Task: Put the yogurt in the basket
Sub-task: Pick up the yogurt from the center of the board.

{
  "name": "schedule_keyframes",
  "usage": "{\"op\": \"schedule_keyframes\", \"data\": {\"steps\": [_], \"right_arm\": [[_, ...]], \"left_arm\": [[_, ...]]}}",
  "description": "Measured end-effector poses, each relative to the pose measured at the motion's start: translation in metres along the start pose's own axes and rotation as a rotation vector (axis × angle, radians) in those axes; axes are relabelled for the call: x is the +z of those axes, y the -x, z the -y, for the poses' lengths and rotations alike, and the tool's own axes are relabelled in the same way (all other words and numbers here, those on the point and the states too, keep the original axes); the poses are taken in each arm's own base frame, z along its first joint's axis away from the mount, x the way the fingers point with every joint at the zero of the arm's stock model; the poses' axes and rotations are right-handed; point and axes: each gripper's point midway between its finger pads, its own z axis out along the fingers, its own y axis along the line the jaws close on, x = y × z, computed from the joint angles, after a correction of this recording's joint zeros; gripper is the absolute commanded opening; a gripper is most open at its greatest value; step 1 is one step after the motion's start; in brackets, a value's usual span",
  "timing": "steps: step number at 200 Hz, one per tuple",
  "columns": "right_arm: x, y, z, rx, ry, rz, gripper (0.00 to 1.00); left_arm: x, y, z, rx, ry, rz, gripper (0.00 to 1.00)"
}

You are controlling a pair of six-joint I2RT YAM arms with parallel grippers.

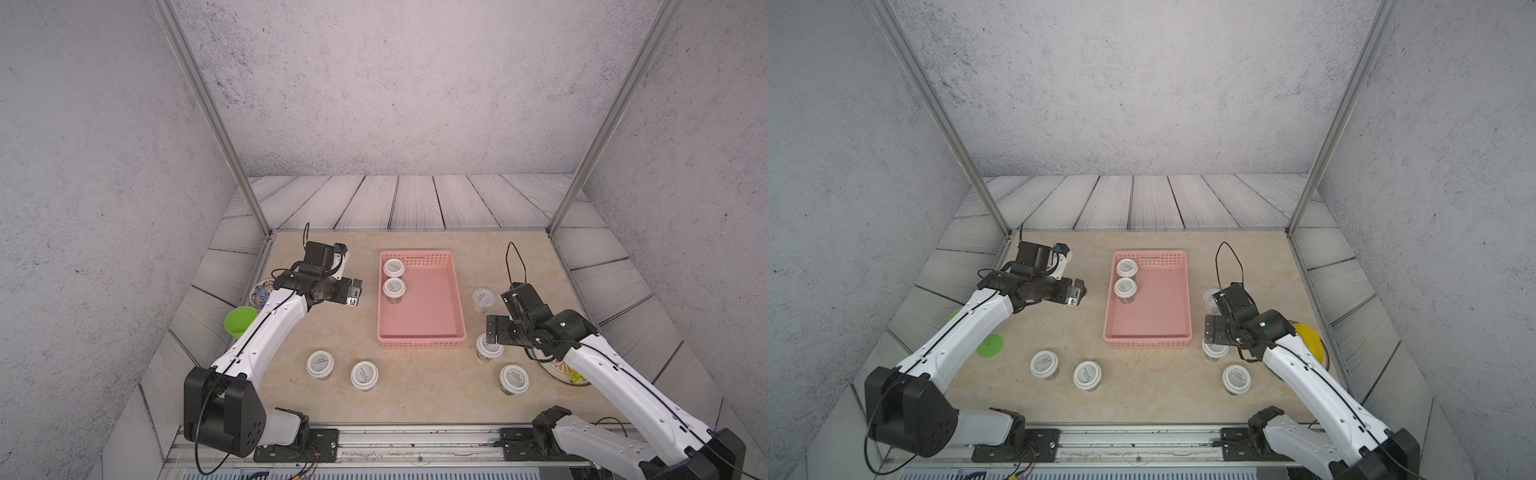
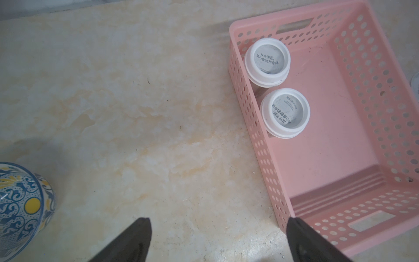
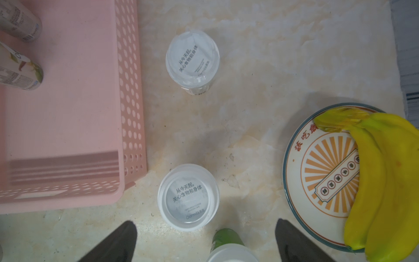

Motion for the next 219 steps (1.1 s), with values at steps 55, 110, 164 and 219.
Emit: {"op": "schedule_keyframes", "data": {"steps": [55, 110, 164, 219], "right_arm": [[0.015, -0.016, 0.000, 0.023, 0.018, -0.056, 1.00], [0.032, -0.024, -0.003, 0.059, 0.052, -0.097, 1.00], [0.043, -0.024, -0.004, 0.095, 0.093, -0.100, 1.00], [0.058, -0.027, -0.007, 0.120, 0.119, -0.137, 0.99]], "left_arm": [[-0.009, 0.009, -0.030, -0.074, 0.039, 0.056, 0.98], [-0.017, 0.009, -0.052, -0.139, 0.060, 0.083, 0.98], [-0.018, 0.007, -0.062, -0.176, 0.062, 0.090, 0.99], [-0.019, 0.007, -0.066, -0.196, 0.057, 0.099, 0.98]]}}
